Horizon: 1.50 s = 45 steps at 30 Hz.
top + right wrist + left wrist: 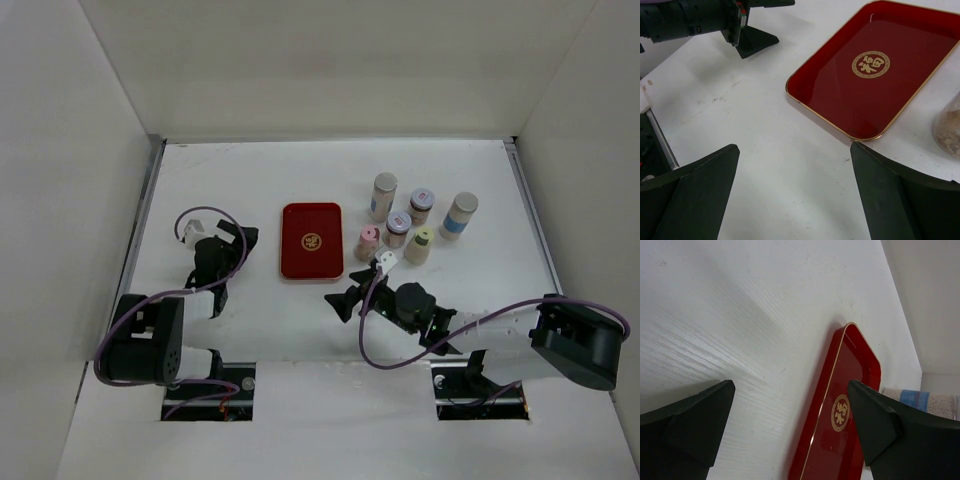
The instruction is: Organize the condiment bottles
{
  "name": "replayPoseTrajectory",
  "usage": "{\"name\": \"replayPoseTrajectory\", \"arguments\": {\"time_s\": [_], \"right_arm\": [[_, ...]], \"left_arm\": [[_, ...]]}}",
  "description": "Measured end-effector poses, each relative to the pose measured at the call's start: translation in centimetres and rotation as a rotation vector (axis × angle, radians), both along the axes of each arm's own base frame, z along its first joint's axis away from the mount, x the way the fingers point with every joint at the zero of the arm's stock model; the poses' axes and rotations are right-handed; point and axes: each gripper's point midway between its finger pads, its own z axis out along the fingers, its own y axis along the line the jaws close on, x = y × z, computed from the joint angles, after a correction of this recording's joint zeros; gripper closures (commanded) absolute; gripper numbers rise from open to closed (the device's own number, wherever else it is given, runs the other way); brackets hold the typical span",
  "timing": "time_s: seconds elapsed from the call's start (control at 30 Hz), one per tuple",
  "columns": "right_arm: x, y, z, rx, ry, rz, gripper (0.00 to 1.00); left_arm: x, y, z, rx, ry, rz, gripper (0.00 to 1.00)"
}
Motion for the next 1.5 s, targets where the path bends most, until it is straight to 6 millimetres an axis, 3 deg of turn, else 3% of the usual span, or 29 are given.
{"name": "replayPoseTrajectory", "arguments": {"time_s": [0.17,0.4,0.43,0.47,0.57,0.67,0.77,0.83,0.9,0.97,1.03,1.1,1.2,1.33,1.5], "right_arm": [[0.1,0.0,0.0,-0.006,0.002,-0.006,0.0],[0.7,0.8,1.3,-0.004,0.0,-0.013,0.01],[0.8,1.0,1.9,-0.001,-0.002,-0.013,0.2],[0.9,1.2,2.8,0.004,-0.009,-0.012,0.41],[1.3,1.9,7.1,0.061,-0.047,-0.012,0.73],[2.6,1.8,12.8,0.145,-0.087,-0.042,0.8],[6.1,-0.1,18.0,0.216,-0.128,-0.149,0.81],[9.0,-1.8,19.8,0.222,-0.13,-0.248,0.79],[11.9,-3.2,20.1,0.191,-0.109,-0.348,0.71],[14.5,-4.6,19.1,0.136,-0.078,-0.443,0.5],[16.7,-6.2,16.8,0.054,-0.043,-0.532,0.25],[18.4,-8.0,14.4,-0.034,-0.014,-0.608,0.08],[20.3,-10.6,11.2,-0.15,0.027,-0.699,0.01],[22.9,-13.0,9.1,-0.231,0.069,-0.773,0.0],[25.7,-13.3,7.5,-0.275,0.102,-0.794,0.0]], "left_arm": [[0.2,0.2,1.2,-0.001,-0.038,0.009,0.0],[0.3,0.3,1.3,0.002,-0.043,0.015,0.0],[0.3,0.2,1.3,0.002,-0.044,0.014,0.0],[0.3,0.1,1.3,0.002,-0.045,0.011,0.0],[0.4,-0.1,1.6,0.003,-0.055,0.006,0.0],[0.5,-0.3,1.6,0.002,-0.059,0.0,0.0],[0.5,-0.6,1.5,0.002,-0.059,-0.007,0.0],[0.5,-0.9,1.3,0.002,-0.059,-0.013,0.0],[0.5,-1.1,1.0,0.002,-0.052,-0.02,0.0],[0.4,-1.3,0.7,0.001,-0.045,-0.029,0.0],[0.4,-1.5,0.6,-0.001,-0.043,-0.036,0.0],[0.4,-1.6,0.6,-0.002,-0.043,-0.038,0.0],[0.4,-1.7,0.4,-0.004,-0.039,-0.044,0.0],[0.4,-1.9,0.4,-0.005,-0.041,-0.049,0.0],[0.4,-2.0,0.1,-0.006,-0.033,-0.054,0.0]]}}
